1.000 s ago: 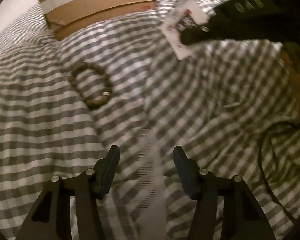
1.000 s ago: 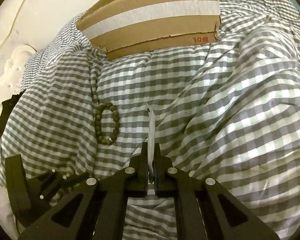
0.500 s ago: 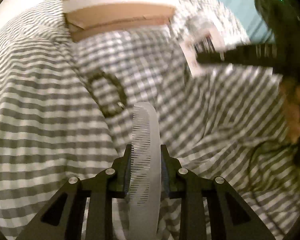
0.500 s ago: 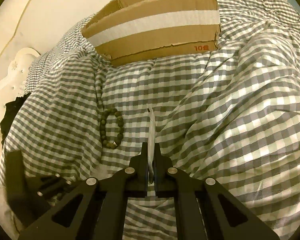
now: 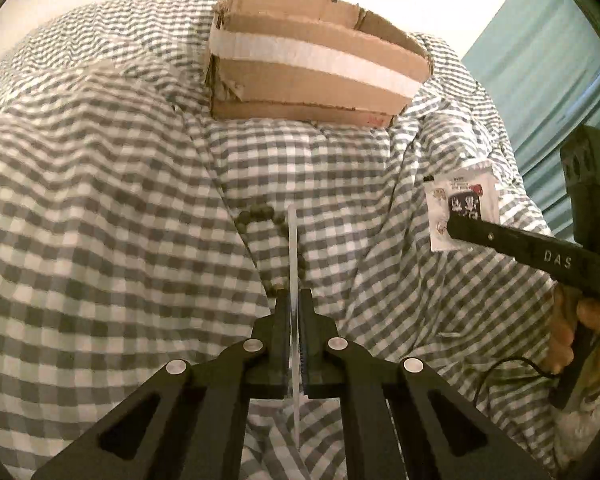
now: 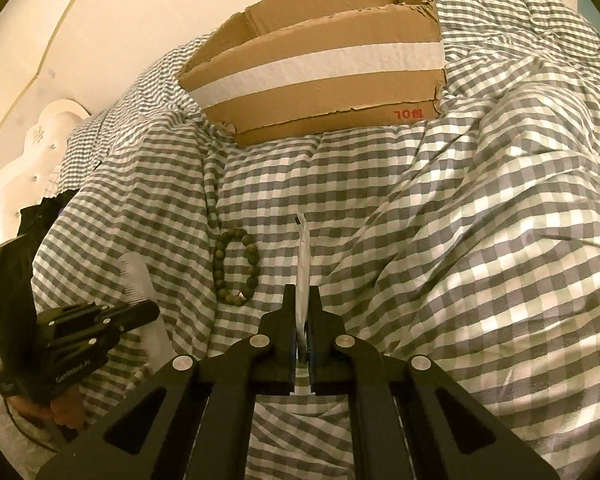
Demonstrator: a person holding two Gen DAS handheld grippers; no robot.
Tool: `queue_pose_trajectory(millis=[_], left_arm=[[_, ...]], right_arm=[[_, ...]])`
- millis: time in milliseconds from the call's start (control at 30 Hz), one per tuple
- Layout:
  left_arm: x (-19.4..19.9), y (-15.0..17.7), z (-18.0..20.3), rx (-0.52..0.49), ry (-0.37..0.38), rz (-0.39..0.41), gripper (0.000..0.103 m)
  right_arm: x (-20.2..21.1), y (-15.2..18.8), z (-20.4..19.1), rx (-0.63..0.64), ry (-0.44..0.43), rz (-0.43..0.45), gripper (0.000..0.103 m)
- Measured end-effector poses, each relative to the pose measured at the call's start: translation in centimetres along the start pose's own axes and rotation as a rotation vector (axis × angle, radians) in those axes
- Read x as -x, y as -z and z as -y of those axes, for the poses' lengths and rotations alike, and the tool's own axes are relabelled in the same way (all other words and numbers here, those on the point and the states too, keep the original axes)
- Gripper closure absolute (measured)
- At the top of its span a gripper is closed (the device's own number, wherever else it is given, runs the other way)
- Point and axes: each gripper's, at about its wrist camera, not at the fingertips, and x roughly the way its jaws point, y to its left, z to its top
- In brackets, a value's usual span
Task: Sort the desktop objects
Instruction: 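Carry comb and sachet into the box, opening both tools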
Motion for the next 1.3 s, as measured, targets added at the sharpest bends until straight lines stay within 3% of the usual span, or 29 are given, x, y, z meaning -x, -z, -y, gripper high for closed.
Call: queue_pose_trajectory(millis=[167,367,733,967,1133,1233,1300], left_arm=[[2.0,-2.3,0.4,-0.026,-0.008,0.082,0.100],[3.8,-7.7,1.2,-0.064,-0.024,0.166,0.100],[4.9,-19.7,3.4,-0.150,-0.010,0.299,0.100],[1.4,-26.9,3.0,-0.139,0.004,0.311,0.100],[-1.9,-28.7,2.2,-0.112,0.031,0.297,0.100],[-3.3,-28.7,1.8,-0.123,0.011,0.295,0.100],[-3.6,-28.7,1.5,-0.113,0.003,0.300,0.097]], right_arm=[[1.6,-0.5,-0.4,0.024,0.001,0.066,0.099],[4.5,-3.3,-1.7,0.091,-0.013,0.147,0.099],[7.8,-13.1,-3.1,0.231,0.032,0.304,0.099],[3.6,-20.1,-2.8,0.284,0.093,0.295,0.099],[0.0,-24.0,-1.8,0.268,0.105,0.277,0.098],[-1.2,-24.2,-1.1,0.270,0.147,0.300,0.083],[-1.5,-24.0,-0.8,0.280,0.188,0.298,0.068]])
